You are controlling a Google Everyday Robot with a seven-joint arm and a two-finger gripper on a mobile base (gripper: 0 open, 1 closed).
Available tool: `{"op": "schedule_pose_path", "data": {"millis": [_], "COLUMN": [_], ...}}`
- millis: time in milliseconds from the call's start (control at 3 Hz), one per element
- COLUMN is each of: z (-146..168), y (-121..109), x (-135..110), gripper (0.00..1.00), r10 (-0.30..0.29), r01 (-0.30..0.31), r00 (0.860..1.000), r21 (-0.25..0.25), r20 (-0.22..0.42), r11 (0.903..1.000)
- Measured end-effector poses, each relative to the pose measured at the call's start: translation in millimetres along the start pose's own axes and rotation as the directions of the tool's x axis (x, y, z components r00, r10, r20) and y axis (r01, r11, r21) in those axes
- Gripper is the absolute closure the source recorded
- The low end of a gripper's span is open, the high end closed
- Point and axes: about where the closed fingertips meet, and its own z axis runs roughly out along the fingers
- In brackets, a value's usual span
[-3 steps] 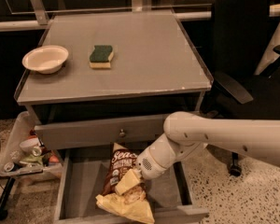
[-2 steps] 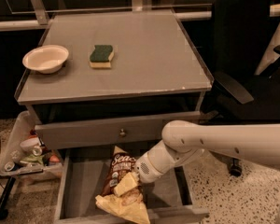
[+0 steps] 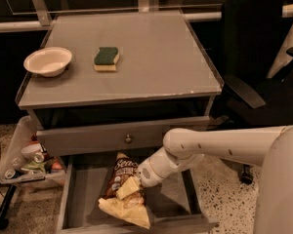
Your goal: Place brown chip bag into middle drawer
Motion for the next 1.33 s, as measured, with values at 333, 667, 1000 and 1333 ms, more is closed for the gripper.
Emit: {"op": "schedule_pose_path", "data": {"millis": [333,667,1000,1333], "z": [10,18,25,29], "y": [-17,-33,-47,-56], "x": [-8,-10,-12,-18], "gripper": [1.0,1.0,1.0,1.0], "r10": [0.003,0.023,0.044,0.051], "r01": [-0.003,-0.022,-0.04,-0.045], "r00": [1.0,0.998,0.994,0.992], "r21": [-0.008,-0.021,-0.039,-0.052], "r20": [0.028,0.066,0.1,0.116], "r11": [1.0,0.9995,0.9984,0.9976]}}
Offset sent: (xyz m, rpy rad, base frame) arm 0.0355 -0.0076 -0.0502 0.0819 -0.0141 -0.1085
